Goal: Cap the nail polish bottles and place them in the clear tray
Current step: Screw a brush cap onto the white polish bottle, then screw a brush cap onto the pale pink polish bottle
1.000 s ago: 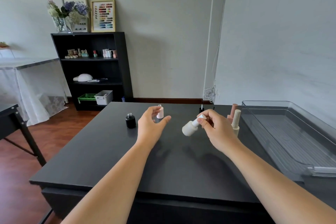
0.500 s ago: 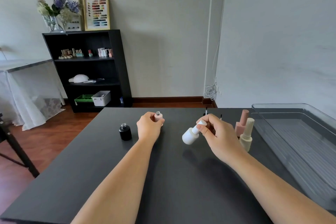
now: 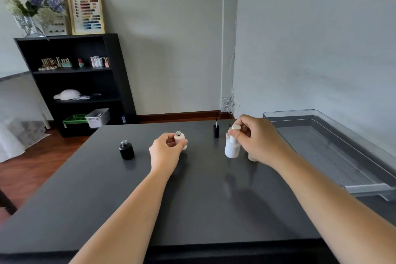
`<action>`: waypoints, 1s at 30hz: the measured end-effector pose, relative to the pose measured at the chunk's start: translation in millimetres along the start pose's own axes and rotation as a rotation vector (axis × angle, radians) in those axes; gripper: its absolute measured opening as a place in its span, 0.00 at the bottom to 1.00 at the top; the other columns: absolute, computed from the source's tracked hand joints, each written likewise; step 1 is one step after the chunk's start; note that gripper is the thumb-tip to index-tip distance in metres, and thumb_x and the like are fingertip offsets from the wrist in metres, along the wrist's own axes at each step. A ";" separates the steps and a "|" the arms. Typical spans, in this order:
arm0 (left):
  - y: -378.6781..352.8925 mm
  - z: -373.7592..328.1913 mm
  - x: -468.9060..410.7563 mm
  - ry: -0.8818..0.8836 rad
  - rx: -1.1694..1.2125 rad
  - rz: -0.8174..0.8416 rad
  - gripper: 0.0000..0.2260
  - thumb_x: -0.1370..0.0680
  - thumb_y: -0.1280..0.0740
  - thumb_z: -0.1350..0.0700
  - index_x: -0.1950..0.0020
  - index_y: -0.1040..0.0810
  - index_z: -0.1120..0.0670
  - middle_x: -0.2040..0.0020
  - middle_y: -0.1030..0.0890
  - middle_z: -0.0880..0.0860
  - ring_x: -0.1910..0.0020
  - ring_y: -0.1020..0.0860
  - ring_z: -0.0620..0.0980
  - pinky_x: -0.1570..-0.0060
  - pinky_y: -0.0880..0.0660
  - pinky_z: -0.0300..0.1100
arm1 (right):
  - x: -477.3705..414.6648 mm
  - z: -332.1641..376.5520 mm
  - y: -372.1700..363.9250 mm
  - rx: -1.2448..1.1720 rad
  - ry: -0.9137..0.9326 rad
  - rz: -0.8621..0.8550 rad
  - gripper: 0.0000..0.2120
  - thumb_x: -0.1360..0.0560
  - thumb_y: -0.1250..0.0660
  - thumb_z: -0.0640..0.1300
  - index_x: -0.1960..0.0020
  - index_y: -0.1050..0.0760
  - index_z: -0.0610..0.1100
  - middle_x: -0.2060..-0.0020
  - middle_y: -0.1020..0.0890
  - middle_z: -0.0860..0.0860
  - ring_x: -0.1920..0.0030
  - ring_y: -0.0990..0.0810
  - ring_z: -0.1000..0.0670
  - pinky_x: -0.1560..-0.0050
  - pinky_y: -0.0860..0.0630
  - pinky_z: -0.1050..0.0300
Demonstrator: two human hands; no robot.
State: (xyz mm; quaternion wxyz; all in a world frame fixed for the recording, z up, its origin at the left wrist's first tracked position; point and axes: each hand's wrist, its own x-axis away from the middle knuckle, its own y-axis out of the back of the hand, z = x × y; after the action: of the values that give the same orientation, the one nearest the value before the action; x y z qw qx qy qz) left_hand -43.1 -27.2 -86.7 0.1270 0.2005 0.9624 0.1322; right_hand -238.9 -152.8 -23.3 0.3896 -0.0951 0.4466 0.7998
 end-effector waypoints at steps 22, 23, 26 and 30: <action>-8.1 -4.9 22.7 -0.016 -0.001 0.042 0.07 0.30 0.26 0.52 0.58 0.22 0.45 0.60 0.19 0.41 0.59 0.22 0.40 0.64 0.32 0.31 | 34.3 -28.3 16.8 0.133 -0.169 -0.114 0.05 0.28 0.30 0.48 0.57 0.26 0.49 0.74 0.30 0.58 0.69 0.29 0.58 0.68 0.36 0.64; -8.0 -4.7 22.8 -0.018 0.001 0.040 0.07 0.30 0.26 0.52 0.57 0.22 0.45 0.60 0.19 0.41 0.59 0.22 0.39 0.64 0.32 0.31 | 34.9 -24.2 16.4 0.134 -0.150 -0.148 0.06 0.29 0.29 0.49 0.56 0.25 0.51 0.74 0.31 0.59 0.69 0.29 0.60 0.68 0.37 0.65; -7.8 -4.6 23.6 -0.026 0.010 0.044 0.07 0.30 0.25 0.52 0.58 0.22 0.45 0.60 0.19 0.42 0.59 0.22 0.39 0.65 0.32 0.30 | 34.9 -7.1 8.2 0.096 -0.077 -0.231 0.08 0.30 0.28 0.49 0.54 0.21 0.48 0.76 0.31 0.57 0.71 0.28 0.58 0.67 0.32 0.62; -6.7 -5.2 24.8 -0.025 0.022 0.051 0.07 0.31 0.25 0.52 0.60 0.22 0.44 0.61 0.19 0.42 0.59 0.21 0.39 0.65 0.32 0.30 | 26.6 8.5 -21.6 0.022 -0.141 -0.189 0.10 0.27 0.31 0.48 0.48 0.21 0.45 0.74 0.26 0.54 0.50 0.21 0.43 0.53 0.26 0.57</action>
State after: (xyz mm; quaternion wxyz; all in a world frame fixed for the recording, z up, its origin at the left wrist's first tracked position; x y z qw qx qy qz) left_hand -69.0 -23.9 -88.6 0.1335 0.2280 0.9567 0.1220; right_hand -240.0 -125.4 -45.5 0.4948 -0.0759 0.4158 0.7593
